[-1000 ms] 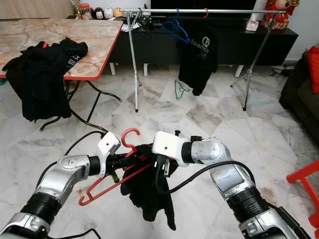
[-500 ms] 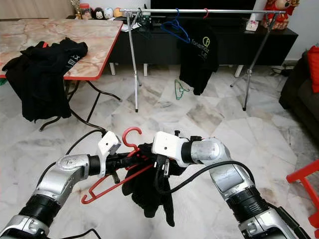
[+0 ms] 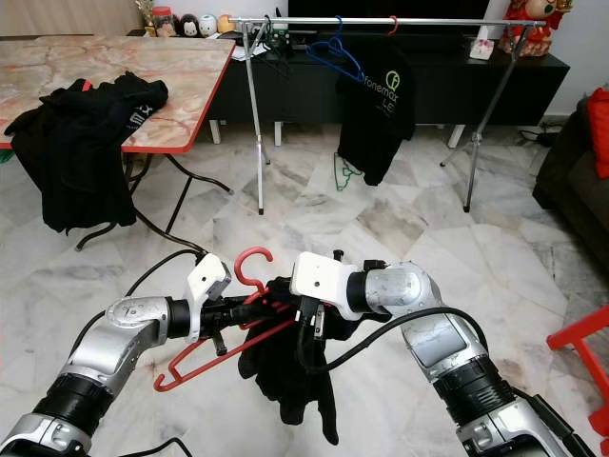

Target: Hang hanger

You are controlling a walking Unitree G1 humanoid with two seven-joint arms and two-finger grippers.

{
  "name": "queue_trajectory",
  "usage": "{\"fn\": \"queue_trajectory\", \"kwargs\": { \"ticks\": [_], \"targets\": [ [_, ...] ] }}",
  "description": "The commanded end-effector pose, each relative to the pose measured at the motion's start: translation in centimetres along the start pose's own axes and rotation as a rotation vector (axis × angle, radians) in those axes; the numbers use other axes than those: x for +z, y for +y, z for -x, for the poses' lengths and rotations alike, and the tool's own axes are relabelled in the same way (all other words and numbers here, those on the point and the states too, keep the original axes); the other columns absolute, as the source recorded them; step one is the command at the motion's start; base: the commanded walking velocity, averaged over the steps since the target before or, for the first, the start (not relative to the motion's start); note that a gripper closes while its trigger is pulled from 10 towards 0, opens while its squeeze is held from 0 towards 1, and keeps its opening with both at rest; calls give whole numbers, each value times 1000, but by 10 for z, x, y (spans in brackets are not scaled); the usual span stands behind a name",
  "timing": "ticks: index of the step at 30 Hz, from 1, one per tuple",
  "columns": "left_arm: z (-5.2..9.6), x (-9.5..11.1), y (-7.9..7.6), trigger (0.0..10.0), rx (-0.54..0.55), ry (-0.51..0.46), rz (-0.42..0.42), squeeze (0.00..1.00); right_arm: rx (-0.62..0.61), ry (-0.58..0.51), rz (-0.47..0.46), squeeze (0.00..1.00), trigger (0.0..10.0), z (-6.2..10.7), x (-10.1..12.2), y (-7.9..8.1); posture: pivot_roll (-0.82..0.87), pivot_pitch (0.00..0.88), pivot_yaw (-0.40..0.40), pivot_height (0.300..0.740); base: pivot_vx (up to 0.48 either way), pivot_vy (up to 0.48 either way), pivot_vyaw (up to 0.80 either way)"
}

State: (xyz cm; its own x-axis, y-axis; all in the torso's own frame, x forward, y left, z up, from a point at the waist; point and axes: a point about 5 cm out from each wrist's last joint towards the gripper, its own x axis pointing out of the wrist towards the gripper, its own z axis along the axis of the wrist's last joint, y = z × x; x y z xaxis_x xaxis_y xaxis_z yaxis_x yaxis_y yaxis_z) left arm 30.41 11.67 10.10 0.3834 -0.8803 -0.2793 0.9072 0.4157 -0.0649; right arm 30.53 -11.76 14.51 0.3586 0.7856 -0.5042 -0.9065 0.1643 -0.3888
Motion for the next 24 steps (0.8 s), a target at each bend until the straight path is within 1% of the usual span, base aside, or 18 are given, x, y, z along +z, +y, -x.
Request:
{"fn": "queue_trajectory", "kwargs": {
  "ticks": [1, 4, 5, 6, 8, 9, 10, 11, 12, 13, 14, 15, 24],
  "targets": [
    [-4, 16, -4, 10000, -34, -60, -62, 0, 11, -27, 27, 63, 10000, 1, 10, -1, -108, 0, -43, 740, 0, 0, 0],
    [-5, 16, -3, 10000, -15, -71, -67, 0, 19, -27, 25, 67, 10000, 1, 10, 0, -108, 0, -43, 740, 0, 0, 0],
    [-6, 16, -3, 10000, -16, -72, -66, 0, 21, -27, 24, 90, 10000, 1, 10, 0, -108, 0, -43, 740, 0, 0, 0],
    [-6, 16, -3, 10000, -20, -76, -62, 0, 25, -28, 20, 424, 10000, 1, 10, 0, -111, 0, -44, 740, 0, 0, 0],
    [-6, 17, -3, 10000, -21, -77, -61, 0, 26, -28, 18, 424, 10000, 2, 10, 1, -111, 0, -44, 740, 0, 0, 0],
    [-6, 17, -3, 10000, -21, -78, -61, 0, 34, -29, 15, 765, 10000, 2, 10, 2, -111, 0, -44, 740, 0, 0, 0],
    [-6, 17, -3, 10000, -21, -78, -61, 0, 37, -28, 14, 831, 10000, 2, 10, 2, -111, 0, -44, 740, 0, 0, 0],
    [-6, 17, -3, 10000, -21, -79, -60, 0, 39, -28, 14, 863, 10000, 2, 10, 3, -111, 0, -44, 740, 0, 0, 0],
    [-6, 17, -3, 10000, -20, -80, -60, 0, 40, -28, 14, 863, 10000, 2, 10, 3, -111, 0, -44, 740, 0, 0, 0],
    [-7, 17, -3, 10000, -20, -82, -60, 0, 42, -28, 13, 914, 10000, 2, 10, 3, -111, 0, -45, 740, 0, 0, 0],
    [-7, 17, -3, 10000, -20, -83, -59, 0, 43, -27, 13, 914, 10000, 2, 10, 3, -111, 0, -45, 740, 0, 0, 0],
    [-7, 17, -3, 10000, -19, -85, -58, 0, 48, -29, 12, 996, 10000, 2, 11, 4, -111, 0, -45, 740, 0, 0, 0],
    [-8, 17, -1, 10000, -9, -86, -56, 0, 57, -24, 3, 1000, 10000, 5, 11, 5, -114, 0, -43, 740, 0, 0, 0]
  ]
}}
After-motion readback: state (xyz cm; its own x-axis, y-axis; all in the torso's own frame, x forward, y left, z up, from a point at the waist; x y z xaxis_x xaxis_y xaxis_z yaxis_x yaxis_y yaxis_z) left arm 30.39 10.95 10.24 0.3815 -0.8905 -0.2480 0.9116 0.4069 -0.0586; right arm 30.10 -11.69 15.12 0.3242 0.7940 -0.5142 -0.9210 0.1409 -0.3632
